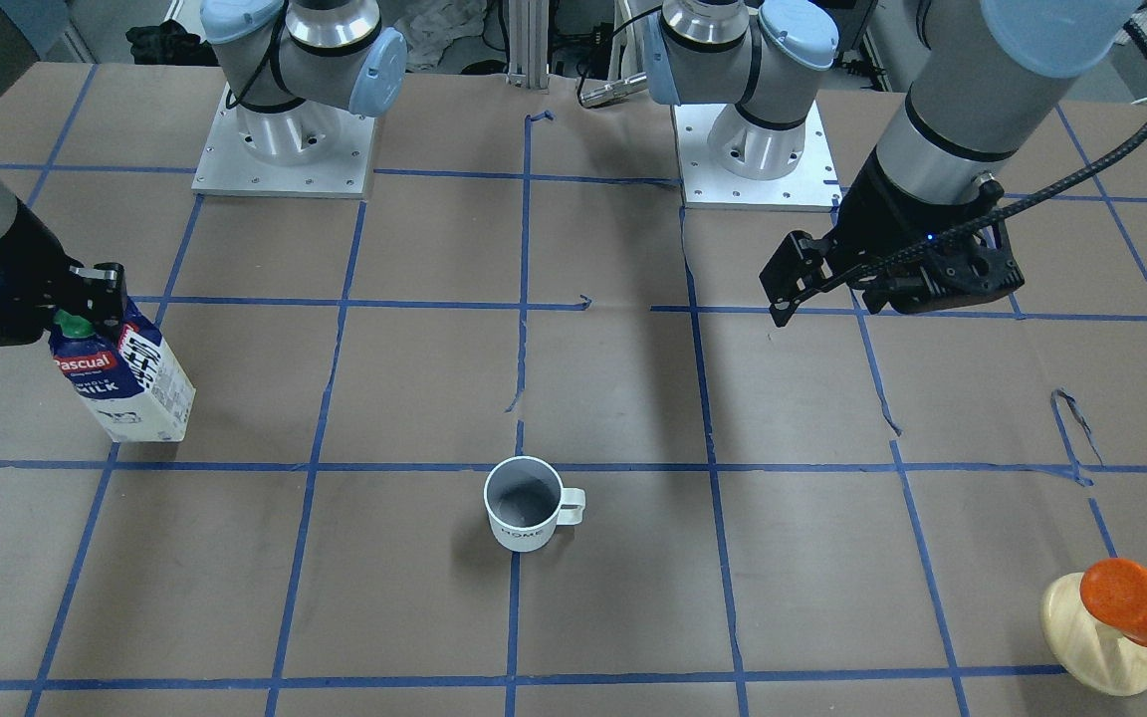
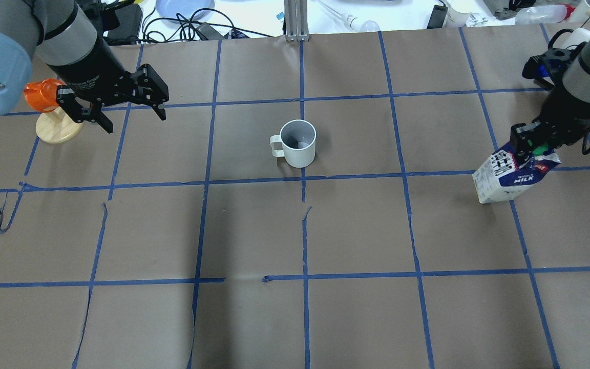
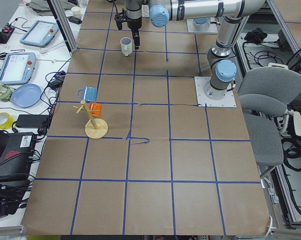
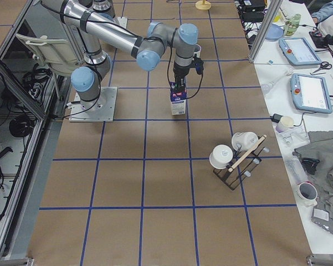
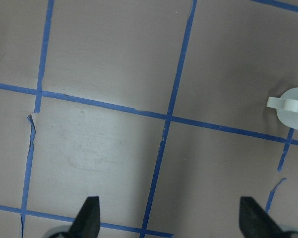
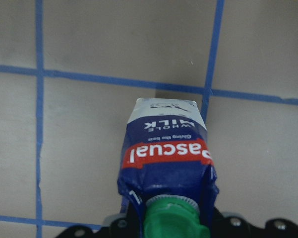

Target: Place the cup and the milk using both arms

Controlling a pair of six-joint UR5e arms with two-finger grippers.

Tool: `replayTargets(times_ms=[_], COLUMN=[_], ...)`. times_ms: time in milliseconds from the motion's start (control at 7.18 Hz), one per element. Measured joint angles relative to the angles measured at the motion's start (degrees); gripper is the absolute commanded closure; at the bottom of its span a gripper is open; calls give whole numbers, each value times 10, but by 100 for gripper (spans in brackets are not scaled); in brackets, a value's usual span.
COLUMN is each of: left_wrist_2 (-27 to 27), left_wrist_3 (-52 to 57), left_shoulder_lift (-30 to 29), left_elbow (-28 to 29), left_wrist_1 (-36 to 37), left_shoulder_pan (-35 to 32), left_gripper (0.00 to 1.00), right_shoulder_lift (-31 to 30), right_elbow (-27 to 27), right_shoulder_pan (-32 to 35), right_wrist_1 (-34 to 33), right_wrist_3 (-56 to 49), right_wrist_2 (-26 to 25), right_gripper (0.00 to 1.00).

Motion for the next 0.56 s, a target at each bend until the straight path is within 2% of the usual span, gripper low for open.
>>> replayTargets(times_ms=[279, 557], left_wrist_2=[22, 29], left_wrist_3=[0, 0], left_shoulder_lift=[8, 9], left_elbow=[-1, -6], left_wrist_1=[-6, -7], left_shoulder_pan=[0, -1], left_gripper=[0, 0], right_shoulder_lift=[48, 136], right_elbow=[-74, -170], right_shoulder_pan=[99, 179], right_wrist_1=[-1, 0], right_wrist_3=[105, 187], right_wrist_2=[9, 11], right_gripper=[67, 67])
